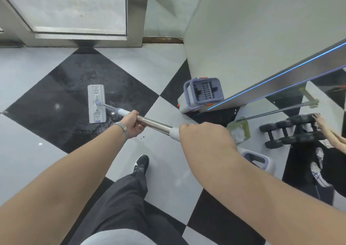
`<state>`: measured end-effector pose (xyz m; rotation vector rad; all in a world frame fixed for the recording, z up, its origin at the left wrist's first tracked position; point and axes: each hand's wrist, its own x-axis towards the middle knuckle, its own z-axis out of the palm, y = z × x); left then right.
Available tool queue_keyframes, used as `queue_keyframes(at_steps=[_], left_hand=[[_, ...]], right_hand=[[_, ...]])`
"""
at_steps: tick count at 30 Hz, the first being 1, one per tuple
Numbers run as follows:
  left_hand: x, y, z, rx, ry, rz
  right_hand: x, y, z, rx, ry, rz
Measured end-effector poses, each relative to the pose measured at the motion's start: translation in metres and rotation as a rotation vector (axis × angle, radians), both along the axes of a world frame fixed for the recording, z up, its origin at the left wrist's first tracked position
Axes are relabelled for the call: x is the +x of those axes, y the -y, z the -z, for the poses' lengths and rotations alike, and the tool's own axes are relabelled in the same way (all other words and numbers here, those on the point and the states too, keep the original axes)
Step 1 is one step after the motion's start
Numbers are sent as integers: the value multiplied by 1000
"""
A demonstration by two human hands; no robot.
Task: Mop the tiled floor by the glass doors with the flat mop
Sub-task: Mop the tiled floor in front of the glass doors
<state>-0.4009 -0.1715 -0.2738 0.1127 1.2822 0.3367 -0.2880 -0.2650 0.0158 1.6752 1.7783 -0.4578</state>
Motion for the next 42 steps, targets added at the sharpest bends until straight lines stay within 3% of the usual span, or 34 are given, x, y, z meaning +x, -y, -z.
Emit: queue_keyframes(at_steps=[29, 42], left_hand=[[307, -18, -16, -41, 26, -75], [312, -15, -50, 23, 65, -131]], right_hand=[[309, -47, -16, -123, 99, -59], [315, -53, -41, -103, 78, -157]])
